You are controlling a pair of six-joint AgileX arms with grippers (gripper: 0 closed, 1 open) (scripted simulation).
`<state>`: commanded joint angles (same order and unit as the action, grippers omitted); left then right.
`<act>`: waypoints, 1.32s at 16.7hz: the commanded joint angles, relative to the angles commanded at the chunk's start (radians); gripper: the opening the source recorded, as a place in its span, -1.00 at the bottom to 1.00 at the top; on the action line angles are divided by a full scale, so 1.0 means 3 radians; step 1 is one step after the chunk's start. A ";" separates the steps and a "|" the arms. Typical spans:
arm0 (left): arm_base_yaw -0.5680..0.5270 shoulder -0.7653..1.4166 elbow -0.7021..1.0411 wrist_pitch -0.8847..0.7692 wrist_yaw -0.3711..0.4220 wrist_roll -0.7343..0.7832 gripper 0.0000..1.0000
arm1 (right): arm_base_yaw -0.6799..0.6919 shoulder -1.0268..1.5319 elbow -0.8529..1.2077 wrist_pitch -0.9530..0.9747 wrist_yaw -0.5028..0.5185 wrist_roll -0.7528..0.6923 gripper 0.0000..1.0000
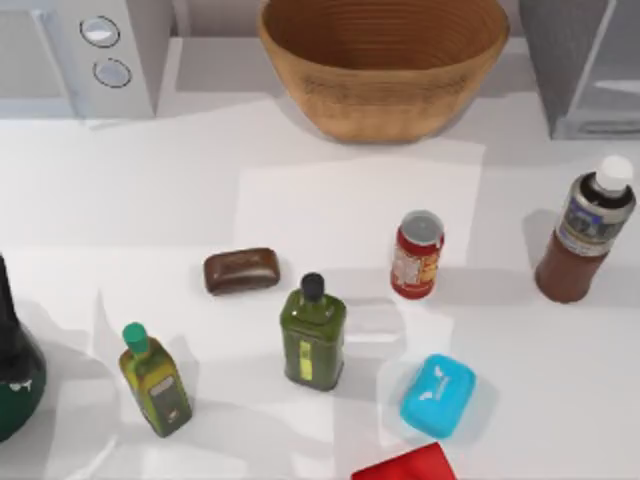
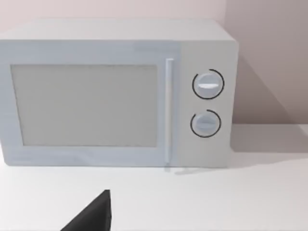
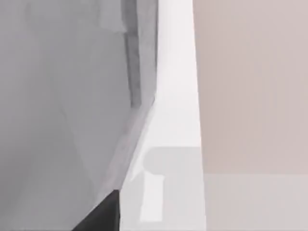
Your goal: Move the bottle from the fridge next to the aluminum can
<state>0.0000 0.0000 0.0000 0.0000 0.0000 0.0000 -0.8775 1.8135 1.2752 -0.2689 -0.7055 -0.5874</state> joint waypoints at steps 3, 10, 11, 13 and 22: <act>0.0000 0.0000 0.0000 0.0000 0.0000 0.0000 1.00 | 0.0513 -0.0095 -0.0157 0.0199 0.0400 0.0360 1.00; 0.0000 0.0000 0.0000 0.0000 0.0000 0.0000 1.00 | 0.2227 -0.0458 -0.0685 0.0815 0.1666 0.1441 1.00; 0.0000 0.0000 0.0000 0.0000 0.0000 0.0000 1.00 | 0.2417 -0.0510 -0.0755 0.0893 0.1825 0.1576 1.00; 0.0000 0.0000 0.0000 0.0000 0.0000 0.0000 1.00 | 0.2694 -0.0596 -0.0868 0.1017 0.2077 0.1791 1.00; 0.0000 0.0000 0.0000 0.0000 0.0000 0.0000 1.00 | 0.2785 -0.0520 -0.0818 0.1059 0.2240 0.1912 1.00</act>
<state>0.0000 0.0000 0.0000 0.0000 0.0000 0.0000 -0.0419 1.6574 1.0299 0.0490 -0.0335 -0.0138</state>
